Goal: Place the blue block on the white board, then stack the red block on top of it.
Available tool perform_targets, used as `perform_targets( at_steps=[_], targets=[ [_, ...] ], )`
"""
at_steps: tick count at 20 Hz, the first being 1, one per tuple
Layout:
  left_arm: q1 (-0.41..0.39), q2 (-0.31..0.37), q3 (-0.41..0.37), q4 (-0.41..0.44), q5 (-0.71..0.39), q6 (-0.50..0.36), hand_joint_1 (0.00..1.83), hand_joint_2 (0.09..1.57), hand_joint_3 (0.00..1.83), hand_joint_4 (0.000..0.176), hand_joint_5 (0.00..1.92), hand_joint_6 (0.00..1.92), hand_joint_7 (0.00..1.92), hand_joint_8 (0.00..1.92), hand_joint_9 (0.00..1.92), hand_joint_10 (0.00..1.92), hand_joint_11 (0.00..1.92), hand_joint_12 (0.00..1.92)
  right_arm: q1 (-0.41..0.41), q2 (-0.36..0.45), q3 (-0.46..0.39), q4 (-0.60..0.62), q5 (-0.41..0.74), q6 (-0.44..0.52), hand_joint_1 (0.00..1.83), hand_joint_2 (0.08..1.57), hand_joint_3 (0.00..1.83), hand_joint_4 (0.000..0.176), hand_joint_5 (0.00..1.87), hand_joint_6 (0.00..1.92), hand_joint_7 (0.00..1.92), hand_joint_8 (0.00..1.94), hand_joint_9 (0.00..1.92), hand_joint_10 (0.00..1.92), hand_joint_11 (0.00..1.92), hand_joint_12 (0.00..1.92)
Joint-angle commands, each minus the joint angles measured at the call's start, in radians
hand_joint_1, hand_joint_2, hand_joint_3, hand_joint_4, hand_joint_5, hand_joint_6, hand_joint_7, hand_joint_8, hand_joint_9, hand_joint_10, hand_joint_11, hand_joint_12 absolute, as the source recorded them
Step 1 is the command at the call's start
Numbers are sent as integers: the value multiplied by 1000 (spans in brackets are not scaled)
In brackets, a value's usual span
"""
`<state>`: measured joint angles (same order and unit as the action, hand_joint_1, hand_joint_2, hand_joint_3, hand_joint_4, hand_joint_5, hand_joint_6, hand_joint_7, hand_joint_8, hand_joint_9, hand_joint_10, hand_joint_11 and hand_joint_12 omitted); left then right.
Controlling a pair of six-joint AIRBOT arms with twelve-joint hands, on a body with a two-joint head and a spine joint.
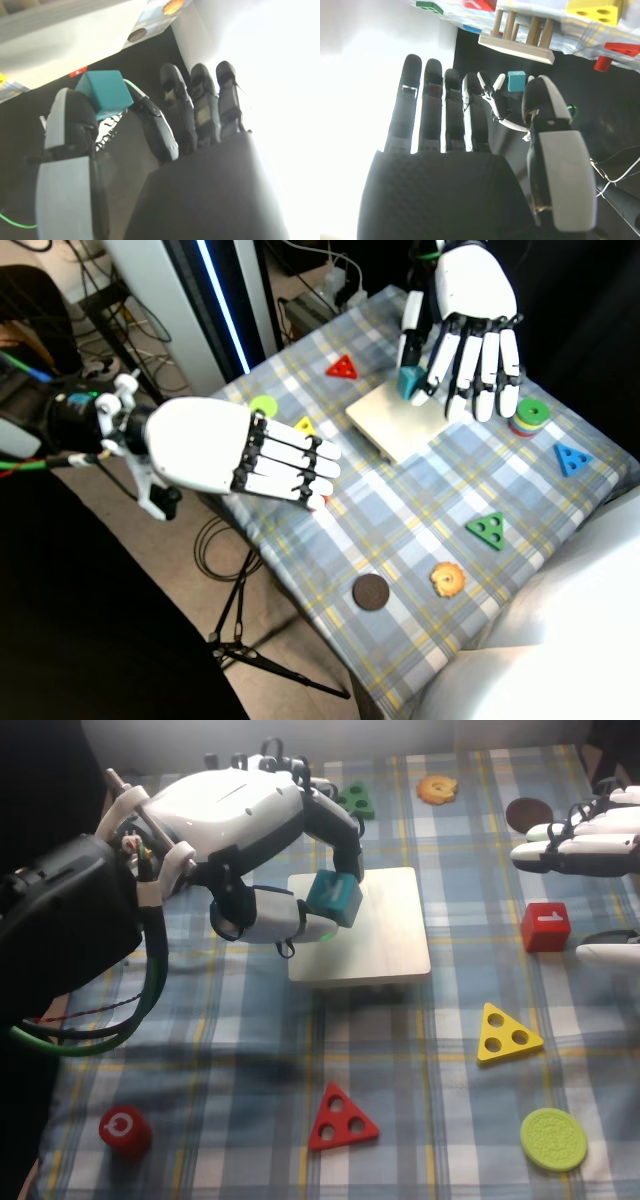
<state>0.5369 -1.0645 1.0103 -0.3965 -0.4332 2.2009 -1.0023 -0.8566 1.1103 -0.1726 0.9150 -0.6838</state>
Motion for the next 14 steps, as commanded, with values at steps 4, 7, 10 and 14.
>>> perform_targets(
  at_steps=[4, 7, 10, 14],
  targets=[
    [-38, -29, 19, 44, -65, -1, 1013, 1113, 0, 175, 966, 1001, 592, 5, 312, 5, 0, 345, 13, -3, 5, 25, 112, 5, 578, 1224, 1, 15, 366, 0, 356, 0, 398, 0, 195, 603],
    [-43, -32, 22, 54, -49, -1, 1025, 1101, 0, 176, 997, 953, 592, 1, 318, 4, 0, 341, 14, -3, 5, 25, 112, 5, 581, 1229, 3, 16, 355, 0, 349, 0, 387, 1, 186, 599],
    [-41, -34, 26, 56, -30, -1, 1033, 1100, 0, 150, 1000, 949, 597, 2, 315, 1, 0, 350, 14, -3, 5, 25, 111, 5, 562, 1230, 2, 16, 356, 2, 353, 2, 394, 4, 190, 604],
    [-40, -36, 28, 55, -25, -1, 1023, 1099, 1, 176, 996, 950, 593, 1, 311, 2, 0, 311, 14, -3, 5, 25, 110, 6, 555, 1234, 3, 15, 359, 2, 350, 0, 389, 1, 181, 606]
  ],
)
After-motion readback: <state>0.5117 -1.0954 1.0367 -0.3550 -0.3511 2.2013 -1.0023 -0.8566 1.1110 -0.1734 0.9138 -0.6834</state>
